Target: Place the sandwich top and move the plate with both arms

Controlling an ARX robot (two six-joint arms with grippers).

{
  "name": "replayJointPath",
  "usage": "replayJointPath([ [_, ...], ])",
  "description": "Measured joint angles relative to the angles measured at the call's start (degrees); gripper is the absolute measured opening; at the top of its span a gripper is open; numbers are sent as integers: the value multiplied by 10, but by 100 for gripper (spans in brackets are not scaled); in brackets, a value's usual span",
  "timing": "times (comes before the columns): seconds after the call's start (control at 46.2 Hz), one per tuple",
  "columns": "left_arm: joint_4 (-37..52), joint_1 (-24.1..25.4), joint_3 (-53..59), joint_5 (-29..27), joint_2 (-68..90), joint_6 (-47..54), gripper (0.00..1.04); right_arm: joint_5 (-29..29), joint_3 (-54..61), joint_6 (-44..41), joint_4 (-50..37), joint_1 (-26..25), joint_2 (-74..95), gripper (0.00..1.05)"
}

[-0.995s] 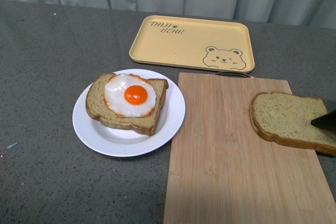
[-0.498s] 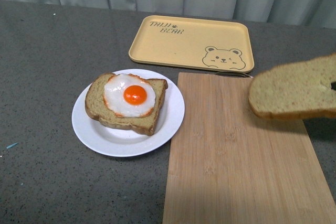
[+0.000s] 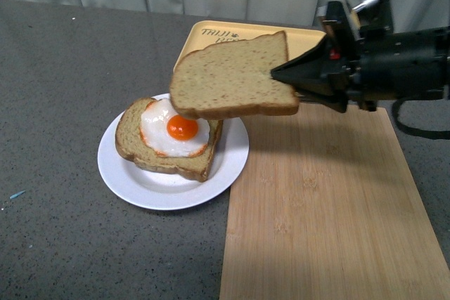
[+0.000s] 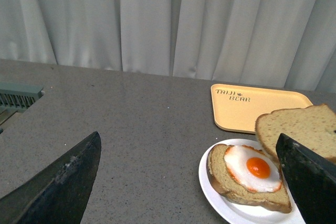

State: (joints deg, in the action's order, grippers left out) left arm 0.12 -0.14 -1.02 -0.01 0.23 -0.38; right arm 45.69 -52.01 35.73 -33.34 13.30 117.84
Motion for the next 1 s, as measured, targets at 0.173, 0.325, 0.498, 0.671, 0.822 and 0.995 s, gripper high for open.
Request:
replayJointPath([
  [0.173, 0, 0, 0, 0, 0, 0, 98, -17, -31, 63, -21, 57, 52, 2],
  [0.325, 0, 0, 0, 0, 0, 0, 98, -33, -64, 102, -32, 80, 90, 2],
  [0.498, 0, 0, 0, 0, 0, 0, 98, -38, -83, 107, -9, 80, 108, 2],
  [0.671, 0, 0, 0, 0, 0, 0, 98, -48, -94, 86, 28, 82, 121, 6],
  [0.822, 0, 0, 0, 0, 0, 0, 98, -66, -89, 59, 37, 84, 116, 39],
  [0.995, 0, 0, 0, 0, 0, 0, 98, -118, -57, -9, 73, 73, 76, 66],
])
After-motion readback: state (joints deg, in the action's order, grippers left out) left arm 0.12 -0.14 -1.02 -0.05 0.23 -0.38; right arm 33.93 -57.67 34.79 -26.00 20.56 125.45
